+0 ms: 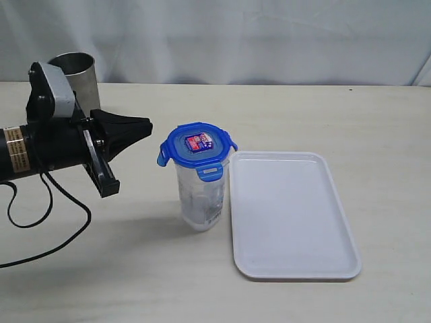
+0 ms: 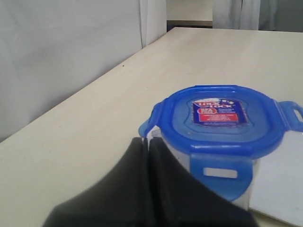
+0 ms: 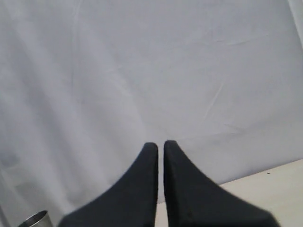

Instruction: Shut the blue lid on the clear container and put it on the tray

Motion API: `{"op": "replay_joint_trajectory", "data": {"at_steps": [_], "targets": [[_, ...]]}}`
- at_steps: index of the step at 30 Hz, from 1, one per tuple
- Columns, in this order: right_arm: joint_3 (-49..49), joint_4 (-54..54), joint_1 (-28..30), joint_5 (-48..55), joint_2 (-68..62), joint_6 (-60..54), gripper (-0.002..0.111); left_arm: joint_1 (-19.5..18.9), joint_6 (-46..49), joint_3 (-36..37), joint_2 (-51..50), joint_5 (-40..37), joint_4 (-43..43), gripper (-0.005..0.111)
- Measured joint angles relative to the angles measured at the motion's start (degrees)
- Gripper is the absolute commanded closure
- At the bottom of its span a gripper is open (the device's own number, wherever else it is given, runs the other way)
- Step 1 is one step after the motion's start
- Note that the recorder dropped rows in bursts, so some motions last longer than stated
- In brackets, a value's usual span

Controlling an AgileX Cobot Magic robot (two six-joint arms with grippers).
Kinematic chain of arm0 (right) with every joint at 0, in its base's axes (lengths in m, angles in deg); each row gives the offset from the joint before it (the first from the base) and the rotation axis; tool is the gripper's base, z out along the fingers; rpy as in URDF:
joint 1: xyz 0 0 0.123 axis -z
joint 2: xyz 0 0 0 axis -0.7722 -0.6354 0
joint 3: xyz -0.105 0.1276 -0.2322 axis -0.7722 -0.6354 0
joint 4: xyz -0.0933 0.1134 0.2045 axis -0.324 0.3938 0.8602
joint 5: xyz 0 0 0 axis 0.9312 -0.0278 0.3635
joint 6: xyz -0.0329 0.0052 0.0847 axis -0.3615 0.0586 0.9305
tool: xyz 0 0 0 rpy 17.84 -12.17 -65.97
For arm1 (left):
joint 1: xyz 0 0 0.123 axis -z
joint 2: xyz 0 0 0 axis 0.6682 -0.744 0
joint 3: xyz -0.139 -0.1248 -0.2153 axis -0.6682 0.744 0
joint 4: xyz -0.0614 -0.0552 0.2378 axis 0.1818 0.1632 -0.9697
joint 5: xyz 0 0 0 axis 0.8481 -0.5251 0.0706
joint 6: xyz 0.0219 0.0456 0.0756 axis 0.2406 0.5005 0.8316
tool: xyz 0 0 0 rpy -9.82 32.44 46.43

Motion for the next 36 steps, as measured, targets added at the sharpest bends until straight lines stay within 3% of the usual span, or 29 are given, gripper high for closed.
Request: {"op": "replay_joint_trajectory", "data": {"at_steps": [13, 24, 27, 29, 32, 36], "targets": [[19.4, -0.4, -17.4, 5.4, -38.4, -8.9, 0.104, 0.0, 2.5, -0.1, -6.3, 4.0, 4.6, 0.107], [34.5, 1.6, -18.3, 17.3, -62.9, -21.4, 0.104, 0.0, 3.1, -0.1, -7.4, 6.2, 4.0, 0.107], [37.1, 9.7, -17.6, 20.8, -65.8, -32.2, 0.104, 0.0, 3.1, -0.1, -7.4, 6.2, 3.8, 0.107], [38.0, 21.3, -15.6, 24.5, -67.4, -45.5, 0.104, 0.0, 3.1, -0.1, -7.4, 6.2, 3.7, 0.107], [38.2, 45.2, -8.8, 35.5, -69.7, -69.5, 0.104, 0.0, 3.1, -0.1, -7.4, 6.2, 3.3, 0.107], [37.2, 65.3, 0.5, 51.7, -73.1, -91.7, 0.104, 0.0, 3.1, -0.1, -7.4, 6.2, 2.7, 0.107]]}}
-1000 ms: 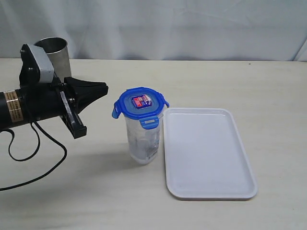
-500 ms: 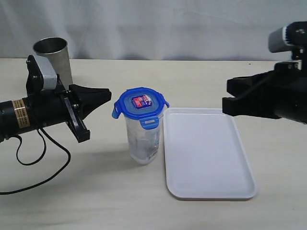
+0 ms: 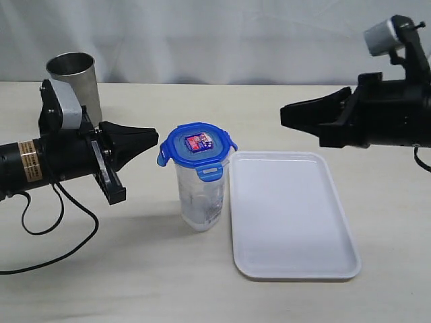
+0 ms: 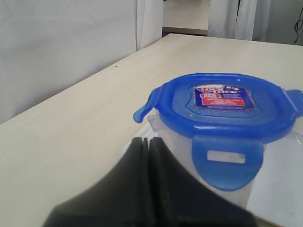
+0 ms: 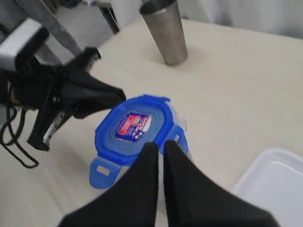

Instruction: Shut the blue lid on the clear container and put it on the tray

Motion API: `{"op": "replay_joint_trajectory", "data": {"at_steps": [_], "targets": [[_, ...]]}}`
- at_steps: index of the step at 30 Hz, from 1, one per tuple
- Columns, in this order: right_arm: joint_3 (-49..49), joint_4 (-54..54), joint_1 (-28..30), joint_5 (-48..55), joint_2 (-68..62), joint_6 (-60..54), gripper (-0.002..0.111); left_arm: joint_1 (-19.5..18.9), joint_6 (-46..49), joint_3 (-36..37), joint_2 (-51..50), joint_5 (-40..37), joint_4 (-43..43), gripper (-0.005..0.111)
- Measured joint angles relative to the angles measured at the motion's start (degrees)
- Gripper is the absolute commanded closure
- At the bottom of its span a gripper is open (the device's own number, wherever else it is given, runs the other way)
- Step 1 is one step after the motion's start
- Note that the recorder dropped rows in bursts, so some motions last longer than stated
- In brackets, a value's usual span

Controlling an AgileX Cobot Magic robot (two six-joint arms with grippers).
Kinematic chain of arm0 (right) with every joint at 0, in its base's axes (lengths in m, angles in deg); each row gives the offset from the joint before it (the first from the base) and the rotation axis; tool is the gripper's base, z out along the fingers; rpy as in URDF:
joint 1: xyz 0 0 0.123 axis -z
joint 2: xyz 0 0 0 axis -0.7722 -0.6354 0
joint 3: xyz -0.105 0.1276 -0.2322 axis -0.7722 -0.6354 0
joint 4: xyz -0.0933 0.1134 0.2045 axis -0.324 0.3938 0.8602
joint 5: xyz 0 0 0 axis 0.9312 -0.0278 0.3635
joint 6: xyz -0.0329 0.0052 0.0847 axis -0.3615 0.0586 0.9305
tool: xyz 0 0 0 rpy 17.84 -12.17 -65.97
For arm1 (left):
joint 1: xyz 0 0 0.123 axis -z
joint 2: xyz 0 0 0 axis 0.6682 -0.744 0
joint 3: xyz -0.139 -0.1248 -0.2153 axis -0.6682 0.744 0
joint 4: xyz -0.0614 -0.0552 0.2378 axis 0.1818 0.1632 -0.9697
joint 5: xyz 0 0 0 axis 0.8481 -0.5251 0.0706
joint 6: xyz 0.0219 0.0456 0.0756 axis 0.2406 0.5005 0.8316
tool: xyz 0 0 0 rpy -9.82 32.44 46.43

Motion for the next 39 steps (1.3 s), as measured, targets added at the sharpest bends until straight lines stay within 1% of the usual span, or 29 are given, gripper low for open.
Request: {"op": "replay_joint_trajectory", "data": {"at_steps": [3, 8, 11, 14, 17, 28, 34, 39], "targets": [[-3.0, 6.1, 3.0, 4.7, -2.0, -8.6, 0.104, 0.0, 0.0, 0.0, 0.0, 0.1, -0.3, 0.107], [-9.5, 13.1, 3.2, 7.6, -5.6, -20.7, 0.104, 0.0, 0.0, 0.0, 0.0, 1.3, -0.3, 0.107], [-10.2, 14.3, 3.3, 12.6, -8.4, -23.5, 0.104, 0.4, 0.0, 0.0, 0.0, 1.7, 0.3, 0.107], [-10.1, 14.7, 3.3, 16.4, -11.1, -24.0, 0.104, 1.6, 0.5, 0.0, 0.0, 1.8, 0.7, 0.107], [-10.1, 14.8, 3.3, 16.7, -13.0, -24.2, 0.104, 2.3, 0.6, 0.0, 0.0, 1.7, 0.7, 0.107], [-10.1, 15.1, 3.3, 17.2, -14.1, -24.7, 0.104, 2.3, 0.8, 0.0, 0.0, 0.1, -0.1, 0.107], [-10.1, 15.1, 3.3, 19.1, -14.1, -24.5, 0.104, 2.3, 0.8, 0.0, 0.0, -0.1, -1.0, 0.107], [-10.1, 15.1, 3.3, 18.0, -14.1, -24.2, 0.104, 2.1, 0.8, 0.0, 0.0, -0.3, -1.6, 0.107]]}}
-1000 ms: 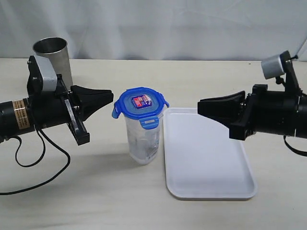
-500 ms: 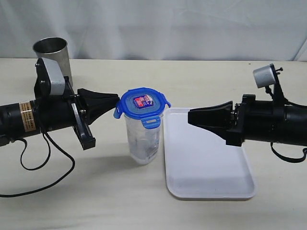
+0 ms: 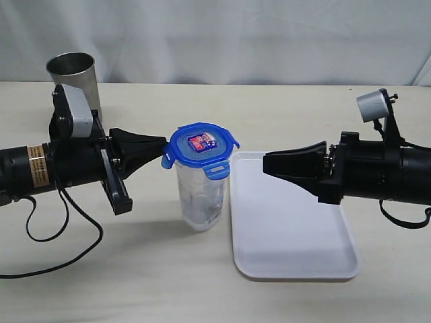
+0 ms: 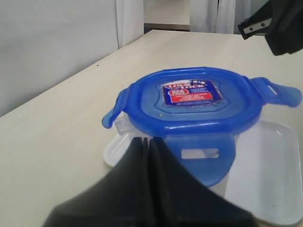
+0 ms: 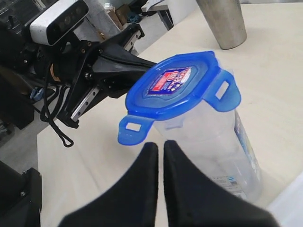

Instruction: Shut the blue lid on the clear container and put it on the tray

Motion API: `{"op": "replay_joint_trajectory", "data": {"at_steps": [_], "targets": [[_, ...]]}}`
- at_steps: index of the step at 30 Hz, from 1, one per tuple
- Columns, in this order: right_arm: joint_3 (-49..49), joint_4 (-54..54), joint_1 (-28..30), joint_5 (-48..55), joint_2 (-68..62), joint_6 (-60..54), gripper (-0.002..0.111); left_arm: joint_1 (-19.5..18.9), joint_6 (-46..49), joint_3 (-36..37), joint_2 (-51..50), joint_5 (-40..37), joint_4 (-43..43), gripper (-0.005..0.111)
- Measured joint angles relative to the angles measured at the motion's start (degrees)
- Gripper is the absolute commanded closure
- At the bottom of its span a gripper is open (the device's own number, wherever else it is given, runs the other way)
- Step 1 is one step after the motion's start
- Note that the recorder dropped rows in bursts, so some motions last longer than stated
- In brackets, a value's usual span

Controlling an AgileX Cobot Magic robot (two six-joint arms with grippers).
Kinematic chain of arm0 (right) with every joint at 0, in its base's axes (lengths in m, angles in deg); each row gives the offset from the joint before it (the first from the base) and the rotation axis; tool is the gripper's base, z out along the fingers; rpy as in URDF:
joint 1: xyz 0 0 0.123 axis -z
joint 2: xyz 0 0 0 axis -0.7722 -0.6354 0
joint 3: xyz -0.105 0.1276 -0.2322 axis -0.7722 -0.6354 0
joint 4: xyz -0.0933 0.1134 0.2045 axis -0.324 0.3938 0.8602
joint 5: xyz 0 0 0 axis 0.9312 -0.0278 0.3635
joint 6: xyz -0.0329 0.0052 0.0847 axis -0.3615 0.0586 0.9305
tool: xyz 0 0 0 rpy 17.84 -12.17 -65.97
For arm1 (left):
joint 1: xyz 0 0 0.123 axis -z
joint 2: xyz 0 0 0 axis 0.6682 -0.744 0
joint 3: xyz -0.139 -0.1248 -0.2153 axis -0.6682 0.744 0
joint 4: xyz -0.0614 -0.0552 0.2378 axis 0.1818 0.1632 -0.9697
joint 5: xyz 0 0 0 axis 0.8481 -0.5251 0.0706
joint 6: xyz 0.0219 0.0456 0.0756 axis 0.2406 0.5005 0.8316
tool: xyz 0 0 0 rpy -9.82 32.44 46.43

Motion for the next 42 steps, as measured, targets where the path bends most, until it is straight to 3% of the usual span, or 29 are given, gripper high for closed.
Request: {"op": "replay_joint_trajectory", "data": {"at_steps": [32, 42], "targets": [[0.0, 0.1, 0.0, -2.2, 0.0, -0.3, 0.104, -0.3, -1.2, 1.3, 2.8, -2.7, -4.0, 0.107], [5.7, 0.1, 0.0, -5.0, 0.4, -0.5, 0.104, -0.3, -1.3, 1.3, 2.8, -4.2, -2.4, 0.107]]}}
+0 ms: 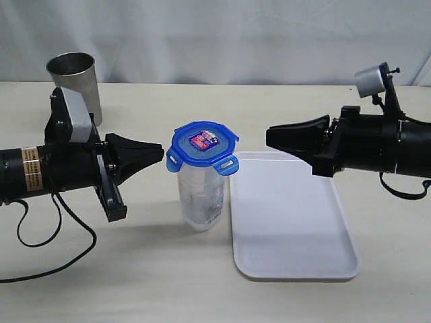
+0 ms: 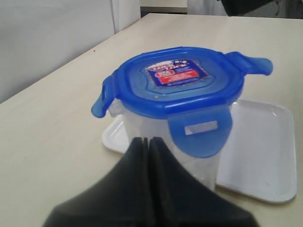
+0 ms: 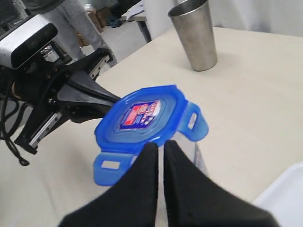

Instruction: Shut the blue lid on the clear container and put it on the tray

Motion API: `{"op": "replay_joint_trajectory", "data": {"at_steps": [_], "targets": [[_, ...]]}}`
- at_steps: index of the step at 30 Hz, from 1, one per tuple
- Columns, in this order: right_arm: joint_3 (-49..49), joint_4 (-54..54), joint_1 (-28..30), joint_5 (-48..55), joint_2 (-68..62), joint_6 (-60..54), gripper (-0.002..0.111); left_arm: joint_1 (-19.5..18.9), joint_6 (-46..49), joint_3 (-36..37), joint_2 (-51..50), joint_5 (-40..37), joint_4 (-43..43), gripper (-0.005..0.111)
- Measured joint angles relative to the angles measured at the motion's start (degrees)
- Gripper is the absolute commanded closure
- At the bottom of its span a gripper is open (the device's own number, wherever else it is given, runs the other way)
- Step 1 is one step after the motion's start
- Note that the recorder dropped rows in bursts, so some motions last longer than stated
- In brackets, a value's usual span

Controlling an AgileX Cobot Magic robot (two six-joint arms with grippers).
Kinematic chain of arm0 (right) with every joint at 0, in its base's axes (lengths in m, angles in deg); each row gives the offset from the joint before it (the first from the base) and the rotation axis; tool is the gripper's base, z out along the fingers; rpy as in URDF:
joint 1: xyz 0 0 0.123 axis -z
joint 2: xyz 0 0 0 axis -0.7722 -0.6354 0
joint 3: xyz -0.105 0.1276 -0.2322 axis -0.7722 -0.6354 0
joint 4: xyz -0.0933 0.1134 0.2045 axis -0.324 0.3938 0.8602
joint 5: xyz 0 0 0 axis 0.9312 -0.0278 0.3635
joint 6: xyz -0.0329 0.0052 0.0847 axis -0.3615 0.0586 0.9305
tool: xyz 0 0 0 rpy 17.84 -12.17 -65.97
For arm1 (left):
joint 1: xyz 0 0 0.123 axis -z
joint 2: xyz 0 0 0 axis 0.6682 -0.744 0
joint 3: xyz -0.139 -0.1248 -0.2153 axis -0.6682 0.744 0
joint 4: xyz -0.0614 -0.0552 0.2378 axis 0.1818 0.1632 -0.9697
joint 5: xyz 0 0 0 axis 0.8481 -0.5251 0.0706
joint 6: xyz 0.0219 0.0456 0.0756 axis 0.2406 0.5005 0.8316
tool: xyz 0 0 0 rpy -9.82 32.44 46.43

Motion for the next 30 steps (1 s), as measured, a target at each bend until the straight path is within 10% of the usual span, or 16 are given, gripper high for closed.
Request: {"op": "replay_joint_trajectory", "data": {"at_steps": [6, 14, 21, 30], "targets": [[2.3, 0.0, -2.6, -17.8, 6.7, 0.0, 0.104, 0.0, 1.0, 0.0, 0.0, -3.7, 5.9, 0.107], [8.8, 0.0, -21.9, -57.3, 11.9, 2.9, 0.104, 0.0, 5.2, 0.0, 0.0, -10.8, 16.6, 0.107], [16.3, -1.5, -26.9, -49.6, 7.1, 14.2, 0.104, 0.0, 5.9, 0.0, 0.0, -13.4, 16.9, 0.107], [22.8, -54.8, -27.2, -50.6, 1.0, 59.0, 0.104, 0.0, 5.9, 0.0, 0.0, -13.9, 16.9, 0.107]]}}
